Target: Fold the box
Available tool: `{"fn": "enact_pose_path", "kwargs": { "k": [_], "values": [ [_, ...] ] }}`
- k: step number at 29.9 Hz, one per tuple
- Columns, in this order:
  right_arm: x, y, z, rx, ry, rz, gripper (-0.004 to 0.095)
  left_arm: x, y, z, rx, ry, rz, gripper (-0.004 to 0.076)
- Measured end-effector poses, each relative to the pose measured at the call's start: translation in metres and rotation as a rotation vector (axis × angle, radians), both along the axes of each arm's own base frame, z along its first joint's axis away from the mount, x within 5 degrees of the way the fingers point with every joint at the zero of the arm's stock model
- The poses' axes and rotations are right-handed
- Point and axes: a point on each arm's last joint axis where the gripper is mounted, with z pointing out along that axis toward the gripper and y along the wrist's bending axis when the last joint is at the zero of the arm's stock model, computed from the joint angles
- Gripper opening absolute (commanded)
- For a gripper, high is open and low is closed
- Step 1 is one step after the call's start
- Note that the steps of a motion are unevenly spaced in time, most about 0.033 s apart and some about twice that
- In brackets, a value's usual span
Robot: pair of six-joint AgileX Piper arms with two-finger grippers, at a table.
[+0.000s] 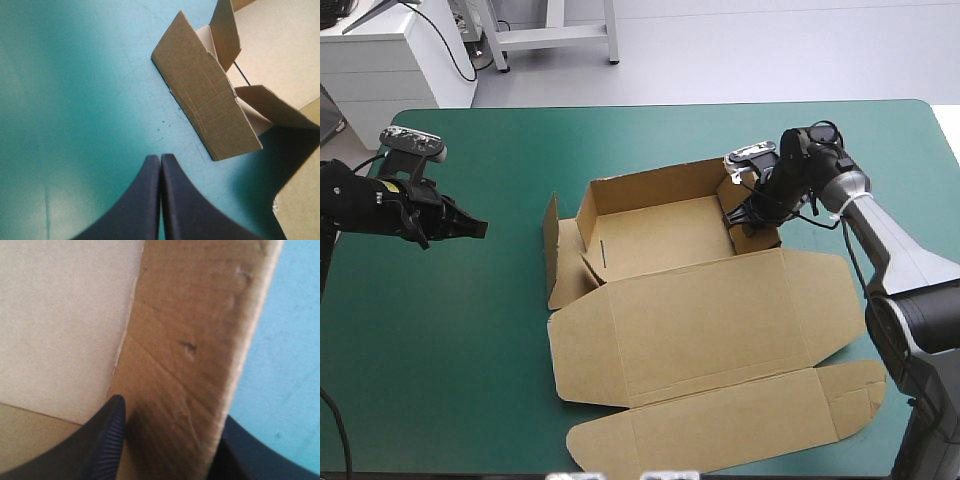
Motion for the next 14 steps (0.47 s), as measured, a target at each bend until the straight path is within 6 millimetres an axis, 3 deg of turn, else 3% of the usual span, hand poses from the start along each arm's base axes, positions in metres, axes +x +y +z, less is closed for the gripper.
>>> {"fn": "enact_pose_path", "kwargs": {
  "k": [7,14],
  "values": [
    [0.0005,-0.0003,0.0021,-0.005,-0.006,0.004,-0.0023,-0.0001,0.0000,-0.0001,0.000,0.002,0.000,-0.0008],
    [0.0007,0.0005,0.0069,0.003,-0.006,0.009,-0.0020,-0.0005,-0.0001,-0.0005,-0.005,0.009,0.007,-0.0008]
  ]
}}
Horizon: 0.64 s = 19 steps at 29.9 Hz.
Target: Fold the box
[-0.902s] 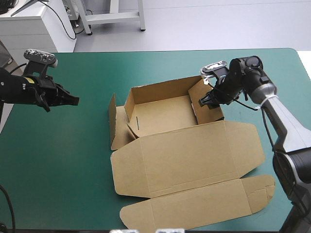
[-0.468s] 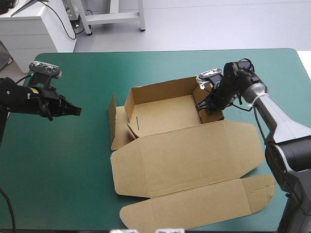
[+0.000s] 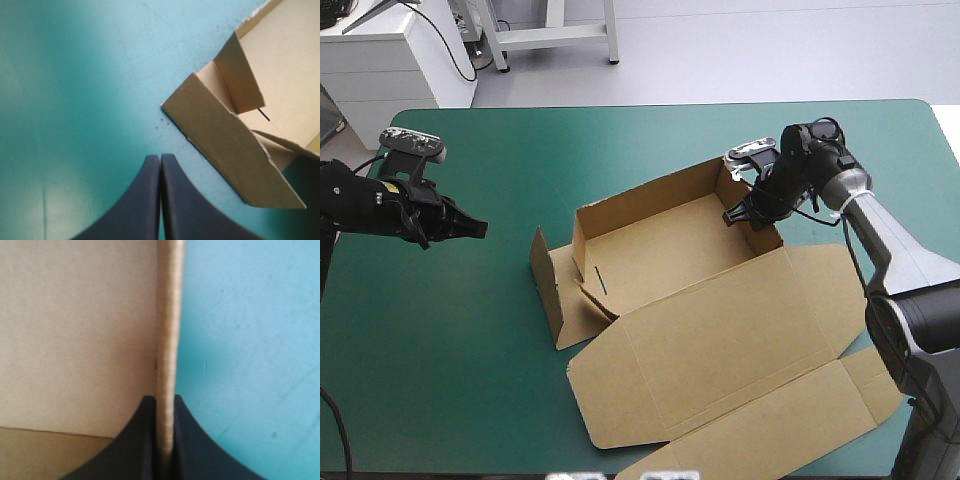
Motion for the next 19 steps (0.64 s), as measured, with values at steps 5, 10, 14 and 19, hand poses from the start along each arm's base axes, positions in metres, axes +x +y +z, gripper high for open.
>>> {"fn": "enact_pose_path", "kwargs": {
  "k": [5,10,14,19],
  "values": [
    [0.001,0.000,0.017,-0.007,-0.012,0.010,-0.0020,0.000,0.000,0.000,0.001,0.000,0.000,-0.0008],
    [-0.002,-0.002,0.048,-0.001,-0.103,0.024,-0.0020,0.000,0.000,0.000,0.000,0.001,0.000,-0.0008],
    [-0.010,-0.018,0.077,0.050,-0.173,0.002,-0.0021,0.000,0.000,-0.001,0.000,0.008,-0.001,-0.0008],
    [-0.024,-0.050,0.110,0.142,-0.249,-0.046,-0.0021,0.005,0.002,-0.005,0.023,0.016,0.007,-0.0008]
  ]
}}
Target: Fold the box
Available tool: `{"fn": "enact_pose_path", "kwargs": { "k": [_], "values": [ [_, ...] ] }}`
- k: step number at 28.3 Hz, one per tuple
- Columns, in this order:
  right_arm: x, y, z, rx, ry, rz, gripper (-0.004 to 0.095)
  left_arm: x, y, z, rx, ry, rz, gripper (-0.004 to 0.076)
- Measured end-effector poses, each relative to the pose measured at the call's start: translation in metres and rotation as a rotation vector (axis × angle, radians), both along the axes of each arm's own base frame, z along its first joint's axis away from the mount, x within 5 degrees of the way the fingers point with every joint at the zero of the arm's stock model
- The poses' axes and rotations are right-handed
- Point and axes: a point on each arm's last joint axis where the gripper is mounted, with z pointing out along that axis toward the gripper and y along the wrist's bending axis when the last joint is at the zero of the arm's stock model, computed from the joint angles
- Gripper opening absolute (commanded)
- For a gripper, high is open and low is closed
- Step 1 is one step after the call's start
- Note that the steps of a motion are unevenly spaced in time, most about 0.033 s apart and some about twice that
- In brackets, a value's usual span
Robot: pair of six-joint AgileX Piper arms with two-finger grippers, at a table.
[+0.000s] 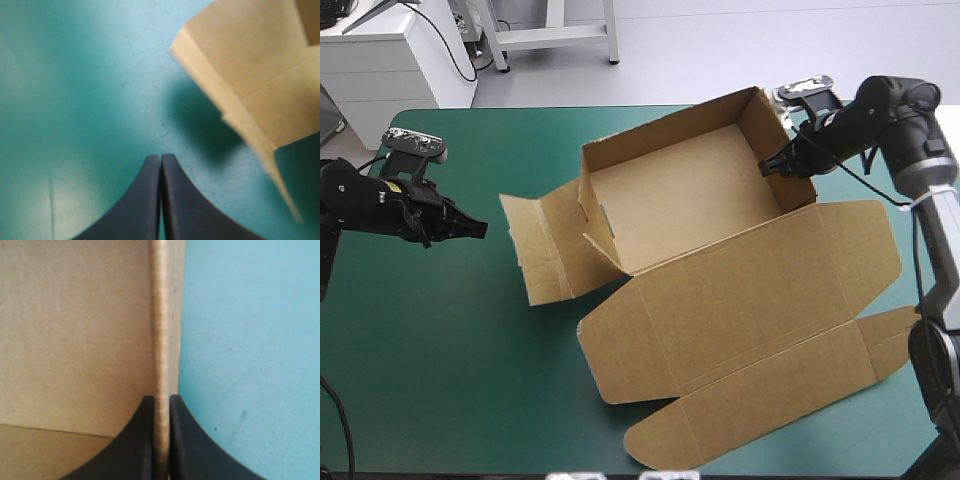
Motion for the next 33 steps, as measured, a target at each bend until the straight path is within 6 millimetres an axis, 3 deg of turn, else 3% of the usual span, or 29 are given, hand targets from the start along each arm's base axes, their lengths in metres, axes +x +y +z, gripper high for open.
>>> {"fn": "enact_pose_path", "kwargs": {
  "k": [7,11,19,23,28,33],
  "values": [
    [-0.019,-0.040,0.030,0.051,-0.086,-0.075,-0.0021,0.012,0.007,-0.007,0.061,-0.022,0.046,-0.0008],
    [-0.028,-0.052,0.035,0.087,-0.103,-0.078,-0.0021,0.024,0.009,-0.024,0.059,-0.037,0.080,-0.0008],
    [-0.035,-0.051,0.031,0.136,-0.094,-0.047,-0.0021,0.048,-0.001,-0.080,-0.105,0.011,0.118,-0.0008],
    [-0.035,-0.046,0.033,0.183,-0.103,-0.021,-0.0021,0.057,-0.015,-0.095,-0.261,0.013,0.059,-0.0008],
    [-0.035,-0.046,0.035,0.207,-0.109,-0.017,-0.0021,0.068,-0.035,-0.099,-0.472,-0.026,-0.089,-0.0008],
    [-0.035,-0.047,0.035,0.198,-0.109,-0.019,-0.0021,0.063,-0.053,-0.086,-0.659,-0.084,-0.320,-0.0008]
  ]
}}
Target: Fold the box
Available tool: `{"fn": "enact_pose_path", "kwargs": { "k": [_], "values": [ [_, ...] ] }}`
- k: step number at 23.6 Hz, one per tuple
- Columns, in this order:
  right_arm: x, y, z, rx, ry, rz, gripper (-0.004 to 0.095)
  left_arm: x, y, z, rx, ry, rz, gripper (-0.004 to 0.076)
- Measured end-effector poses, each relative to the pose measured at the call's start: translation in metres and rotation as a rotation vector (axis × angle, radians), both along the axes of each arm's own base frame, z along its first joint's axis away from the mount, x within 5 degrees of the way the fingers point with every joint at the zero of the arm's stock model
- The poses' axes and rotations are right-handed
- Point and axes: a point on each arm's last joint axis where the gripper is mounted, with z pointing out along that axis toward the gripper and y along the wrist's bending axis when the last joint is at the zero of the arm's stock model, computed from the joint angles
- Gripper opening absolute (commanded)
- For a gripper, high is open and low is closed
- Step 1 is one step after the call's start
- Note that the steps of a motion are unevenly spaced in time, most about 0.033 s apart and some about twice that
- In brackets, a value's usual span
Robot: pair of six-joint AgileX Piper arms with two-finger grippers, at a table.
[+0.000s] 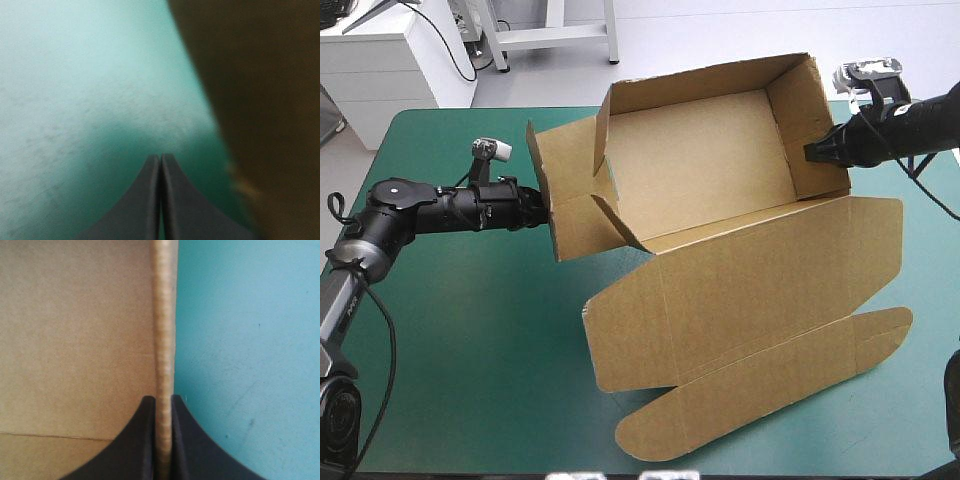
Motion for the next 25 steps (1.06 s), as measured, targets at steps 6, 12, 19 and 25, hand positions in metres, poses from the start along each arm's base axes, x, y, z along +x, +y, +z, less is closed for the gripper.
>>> {"fn": "enact_pose_path", "kwargs": {
  "k": [6,12,19,25],
  "values": [
    [0.000,-0.003,-0.002,-0.036,0.009,-0.021,-0.0019,-0.006,-0.011,0.023,-0.269,-0.040,-0.092,-0.0008],
    [0.000,0.000,-0.002,-0.037,0.019,-0.026,-0.0018,-0.005,-0.011,0.027,-0.322,-0.041,-0.076,-0.0006],
    [0.002,0.019,-0.001,-0.040,0.001,-0.021,-0.0015,-0.004,-0.011,0.029,-0.356,-0.003,-0.057,0.0070],
    [0.006,0.036,0.000,-0.089,-0.043,-0.059,-0.0015,-0.004,-0.011,0.029,-0.357,-0.001,-0.056,0.0253]
  ]
}}
